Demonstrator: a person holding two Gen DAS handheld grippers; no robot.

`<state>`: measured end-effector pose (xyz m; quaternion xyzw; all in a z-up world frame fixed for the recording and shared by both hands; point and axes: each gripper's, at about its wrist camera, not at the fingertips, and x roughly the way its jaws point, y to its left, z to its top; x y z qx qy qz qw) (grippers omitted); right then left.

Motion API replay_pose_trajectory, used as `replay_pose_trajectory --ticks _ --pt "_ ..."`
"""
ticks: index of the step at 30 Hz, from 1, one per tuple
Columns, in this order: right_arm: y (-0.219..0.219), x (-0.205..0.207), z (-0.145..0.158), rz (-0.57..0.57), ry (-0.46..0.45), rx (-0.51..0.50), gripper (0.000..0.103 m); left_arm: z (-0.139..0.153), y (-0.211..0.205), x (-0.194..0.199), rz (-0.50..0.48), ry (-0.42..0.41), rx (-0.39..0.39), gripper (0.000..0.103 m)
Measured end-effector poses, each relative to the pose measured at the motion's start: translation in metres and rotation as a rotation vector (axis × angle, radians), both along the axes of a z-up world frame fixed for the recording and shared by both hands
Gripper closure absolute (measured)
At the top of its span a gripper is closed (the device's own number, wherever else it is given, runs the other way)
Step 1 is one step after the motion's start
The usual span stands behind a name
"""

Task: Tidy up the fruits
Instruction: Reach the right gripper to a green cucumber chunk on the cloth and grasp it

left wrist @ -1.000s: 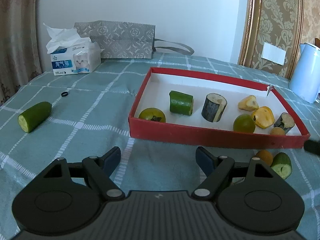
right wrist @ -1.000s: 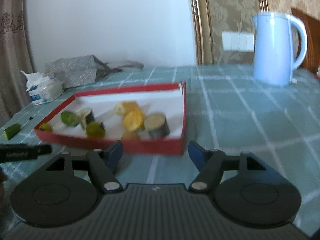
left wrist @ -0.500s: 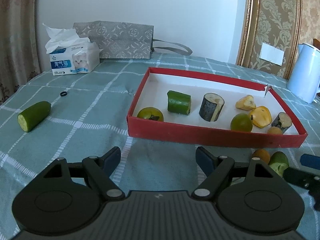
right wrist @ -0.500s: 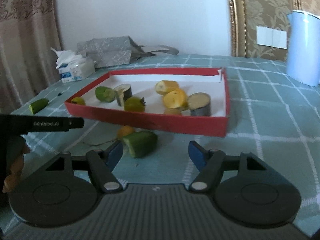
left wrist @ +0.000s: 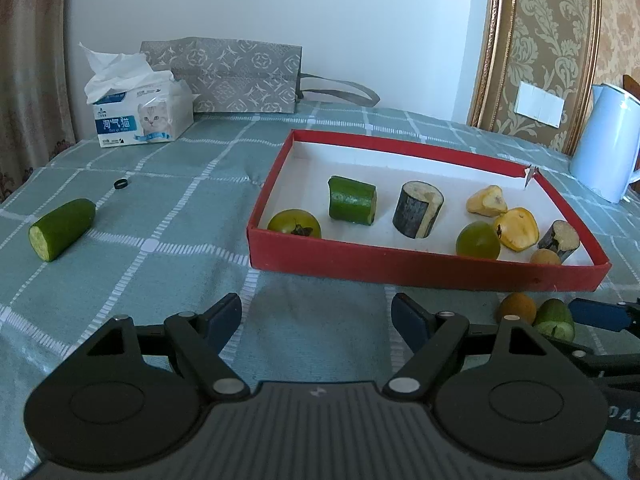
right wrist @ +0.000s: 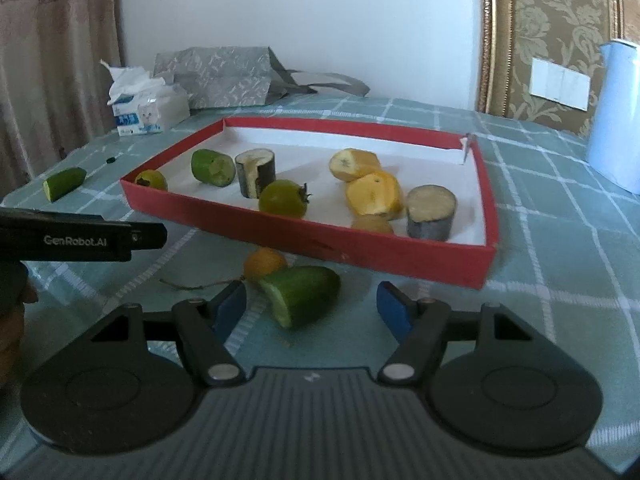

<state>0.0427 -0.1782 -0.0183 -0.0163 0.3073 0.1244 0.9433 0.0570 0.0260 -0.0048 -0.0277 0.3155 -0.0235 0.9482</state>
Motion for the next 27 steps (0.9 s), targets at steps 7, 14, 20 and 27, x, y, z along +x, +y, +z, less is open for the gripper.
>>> replay_pose_trajectory --ticks 7,14,20,27 --pt "0.003 -0.001 0.0 -0.008 -0.01 -0.04 0.061 0.0 0.0 0.0 0.004 0.0 0.002 0.021" --pt "-0.002 -0.018 0.003 -0.021 -0.039 -0.049 0.065 0.001 0.002 0.0 0.015 -0.007 0.002 0.021" --pt "-0.019 -0.031 0.004 -0.057 -0.039 0.001 0.065 0.006 -0.003 -0.007 -0.026 -0.05 -0.012 0.021" --pt "-0.026 -0.037 0.004 -0.107 -0.049 0.01 0.065 0.013 -0.023 -0.021 -0.134 -0.13 -0.025 0.021"
